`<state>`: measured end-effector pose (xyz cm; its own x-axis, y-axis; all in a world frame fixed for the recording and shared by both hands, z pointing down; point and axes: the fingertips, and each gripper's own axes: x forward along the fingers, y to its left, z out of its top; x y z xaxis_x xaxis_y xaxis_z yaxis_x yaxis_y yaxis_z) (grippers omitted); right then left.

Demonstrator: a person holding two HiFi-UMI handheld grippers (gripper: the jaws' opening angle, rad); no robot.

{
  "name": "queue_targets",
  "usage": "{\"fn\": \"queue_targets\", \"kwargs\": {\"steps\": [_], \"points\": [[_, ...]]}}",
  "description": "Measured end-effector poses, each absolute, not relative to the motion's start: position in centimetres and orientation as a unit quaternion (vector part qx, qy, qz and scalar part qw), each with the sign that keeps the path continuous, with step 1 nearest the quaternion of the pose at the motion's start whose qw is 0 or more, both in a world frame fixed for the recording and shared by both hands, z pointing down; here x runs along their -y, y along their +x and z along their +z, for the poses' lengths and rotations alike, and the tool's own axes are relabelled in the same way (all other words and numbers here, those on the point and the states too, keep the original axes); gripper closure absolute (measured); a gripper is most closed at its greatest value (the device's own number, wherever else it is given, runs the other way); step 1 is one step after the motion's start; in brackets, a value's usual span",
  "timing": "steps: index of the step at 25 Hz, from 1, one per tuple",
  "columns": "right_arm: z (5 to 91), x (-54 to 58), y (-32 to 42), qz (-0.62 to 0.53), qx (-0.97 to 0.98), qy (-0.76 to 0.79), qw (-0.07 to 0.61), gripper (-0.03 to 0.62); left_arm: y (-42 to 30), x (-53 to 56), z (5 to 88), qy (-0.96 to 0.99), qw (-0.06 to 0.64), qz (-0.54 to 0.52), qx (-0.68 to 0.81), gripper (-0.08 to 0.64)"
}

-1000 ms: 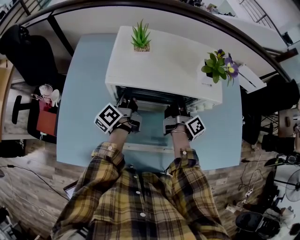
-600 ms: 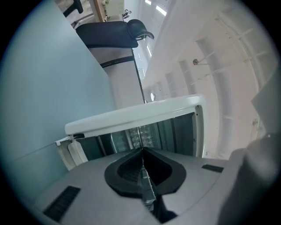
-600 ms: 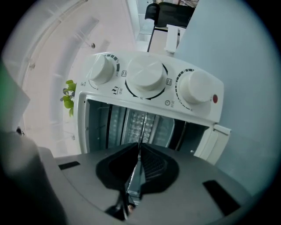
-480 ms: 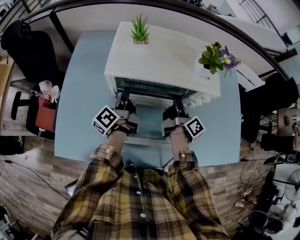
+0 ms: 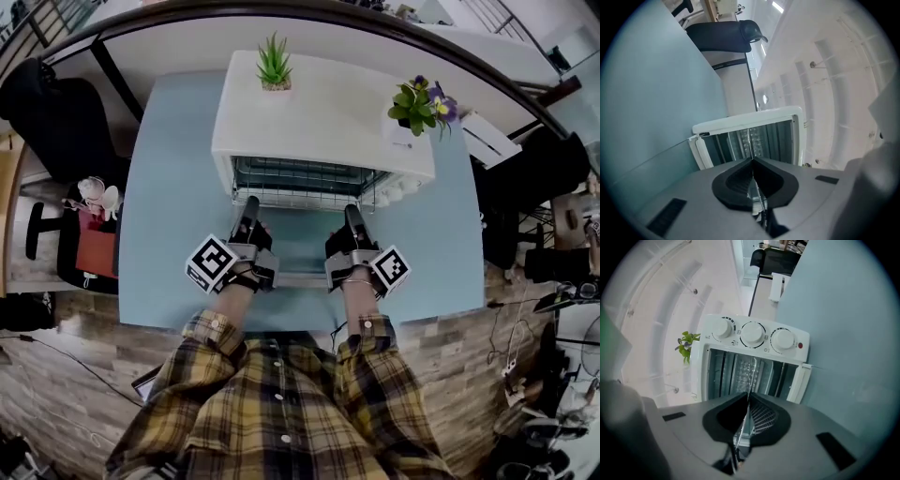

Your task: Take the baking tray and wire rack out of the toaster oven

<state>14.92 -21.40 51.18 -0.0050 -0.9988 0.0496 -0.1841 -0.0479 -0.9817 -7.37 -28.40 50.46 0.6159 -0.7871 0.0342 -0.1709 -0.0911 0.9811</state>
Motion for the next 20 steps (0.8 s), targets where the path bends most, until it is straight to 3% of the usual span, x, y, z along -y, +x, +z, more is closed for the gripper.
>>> {"fn": "queue_targets", "kwargs": {"steps": [20], "points": [[49.5, 15.3, 13.0, -0.467, -0.53, -0.511, 0.49, 0.584, -9.0, 22.3, 48.7, 0.664, 0.596, -0.309, 0.33, 0.563]]}}
